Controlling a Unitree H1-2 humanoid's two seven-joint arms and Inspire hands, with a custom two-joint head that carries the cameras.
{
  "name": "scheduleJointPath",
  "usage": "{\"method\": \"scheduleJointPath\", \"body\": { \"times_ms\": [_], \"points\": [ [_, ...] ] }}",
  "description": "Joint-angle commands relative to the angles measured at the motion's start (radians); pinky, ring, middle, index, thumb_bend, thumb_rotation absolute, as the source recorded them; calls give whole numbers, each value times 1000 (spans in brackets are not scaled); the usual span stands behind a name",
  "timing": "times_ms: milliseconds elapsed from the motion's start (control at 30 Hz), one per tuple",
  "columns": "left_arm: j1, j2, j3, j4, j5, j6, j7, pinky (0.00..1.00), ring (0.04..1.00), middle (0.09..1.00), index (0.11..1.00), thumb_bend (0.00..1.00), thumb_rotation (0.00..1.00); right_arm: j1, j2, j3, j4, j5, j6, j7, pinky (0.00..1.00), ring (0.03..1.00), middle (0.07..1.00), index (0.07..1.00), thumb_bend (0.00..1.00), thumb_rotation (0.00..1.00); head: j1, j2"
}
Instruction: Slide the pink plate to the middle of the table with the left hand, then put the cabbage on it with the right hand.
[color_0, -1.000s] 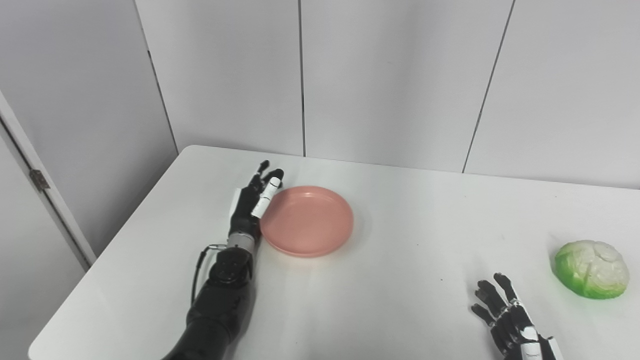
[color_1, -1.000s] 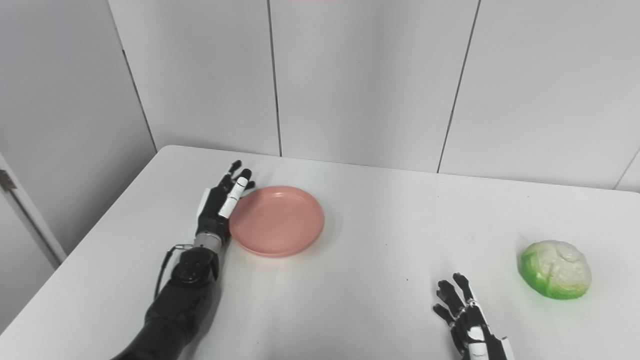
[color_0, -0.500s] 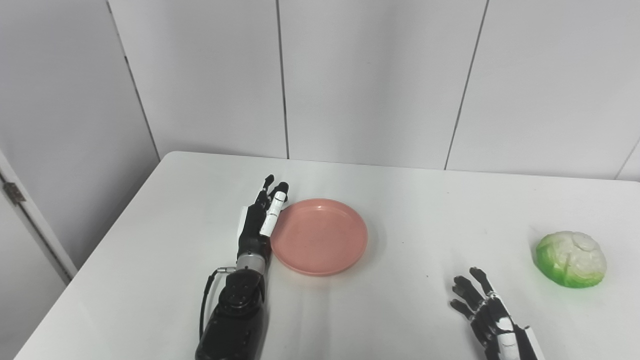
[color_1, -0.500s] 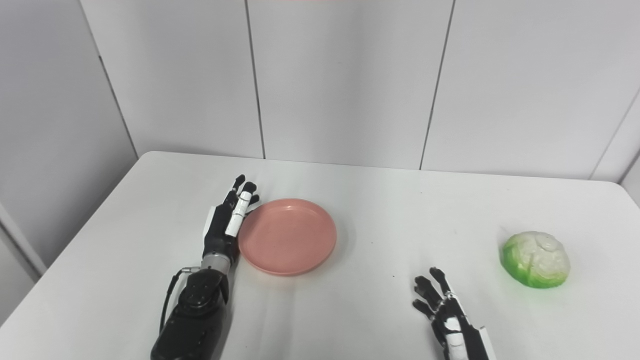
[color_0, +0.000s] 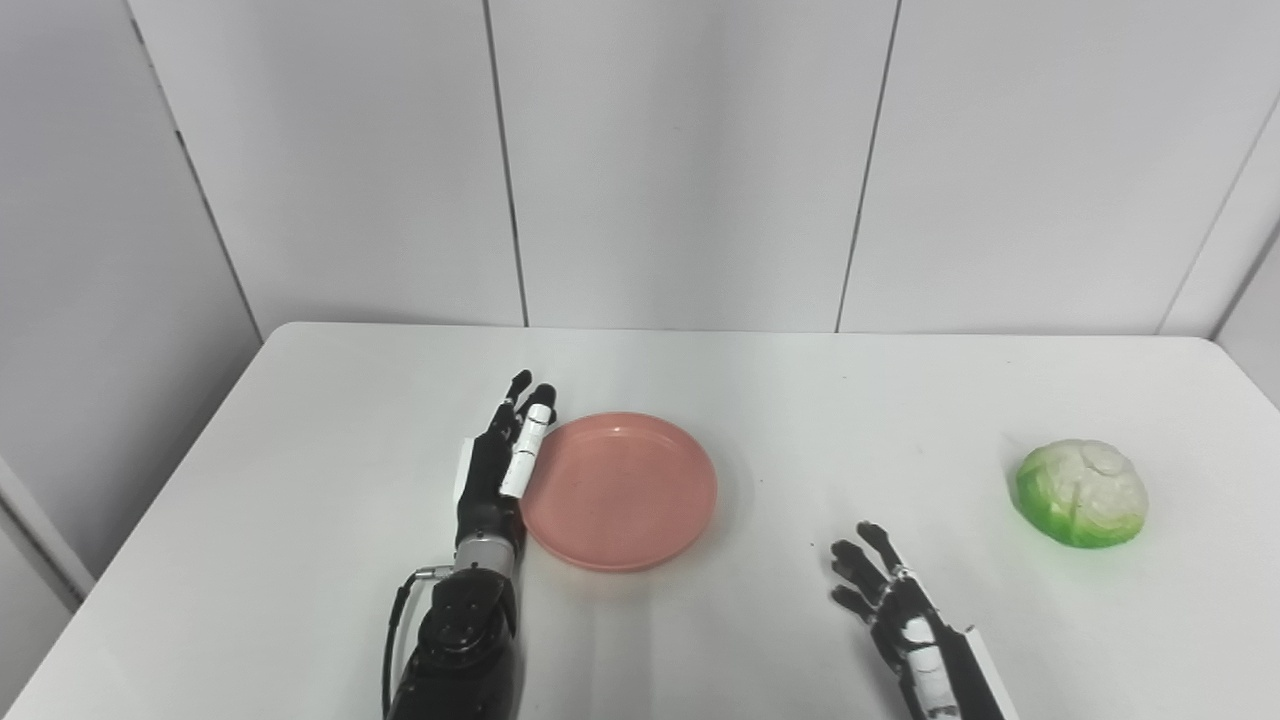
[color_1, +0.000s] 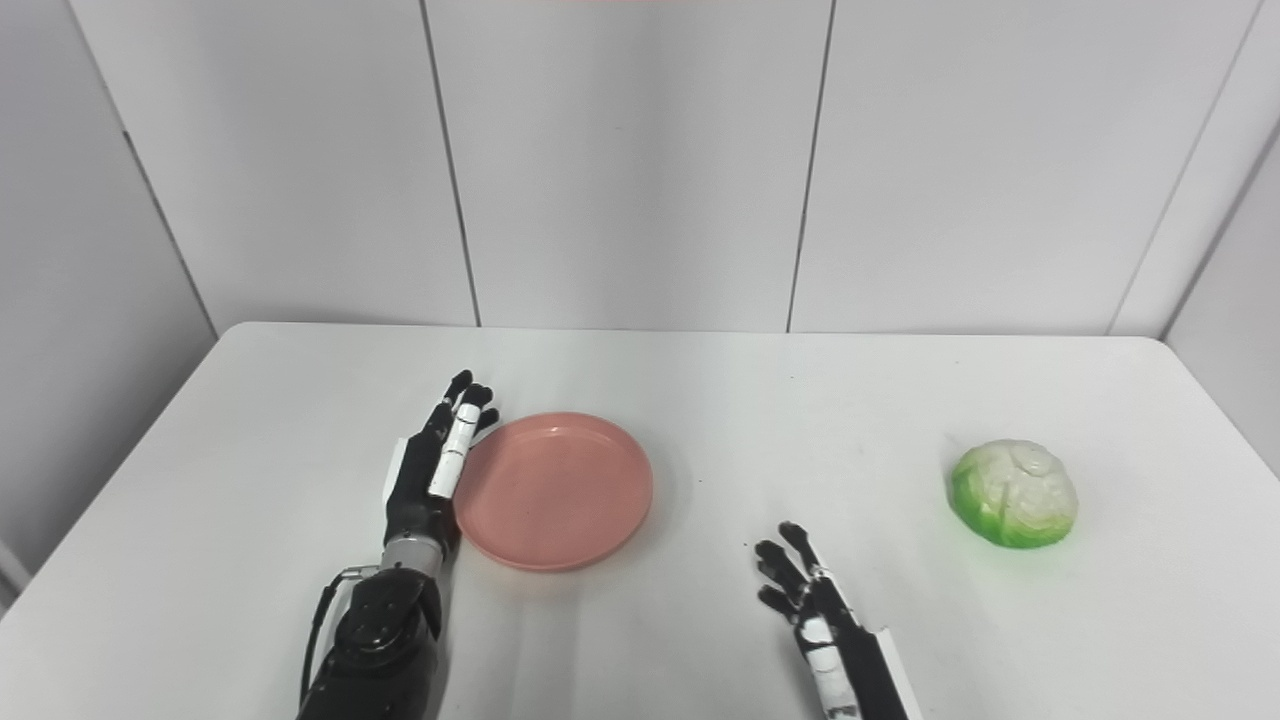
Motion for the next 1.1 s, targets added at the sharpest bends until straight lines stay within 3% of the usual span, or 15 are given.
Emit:
{"method": "scheduleJointPath", "body": {
  "times_ms": [0,400,567,700,833,1067],
  "points": [
    [16,-44,-28,18,-18,24,-49,796,877,882,895,817,827,49,47,12,-22,-8,2,-17,865,898,881,928,863,1000,-10,0],
    [-3,-28,-6,47,-42,16,-56,807,886,886,923,809,850,34,54,51,-3,-66,-4,-77,850,888,892,935,842,1000,-71,0],
    [9,-27,-4,48,-64,5,-89,805,915,911,953,821,856,28,60,63,13,-79,-12,-91,856,890,895,935,847,1000,-106,-15],
    [18,-39,5,41,-84,7,-103,820,909,912,969,829,835,26,64,75,19,-96,-14,-106,847,888,896,935,850,1000,-123,-17],
    [18,-55,15,44,-98,21,-106,769,896,905,965,870,831,24,70,86,18,-91,-9,-116,837,889,900,934,855,1000,-130,-13],
    [14,-79,14,26,-103,45,-107,764,903,910,976,853,823,21,69,101,15,-94,-5,-124,842,892,901,936,848,1000,-135,-6]
  ]
}}
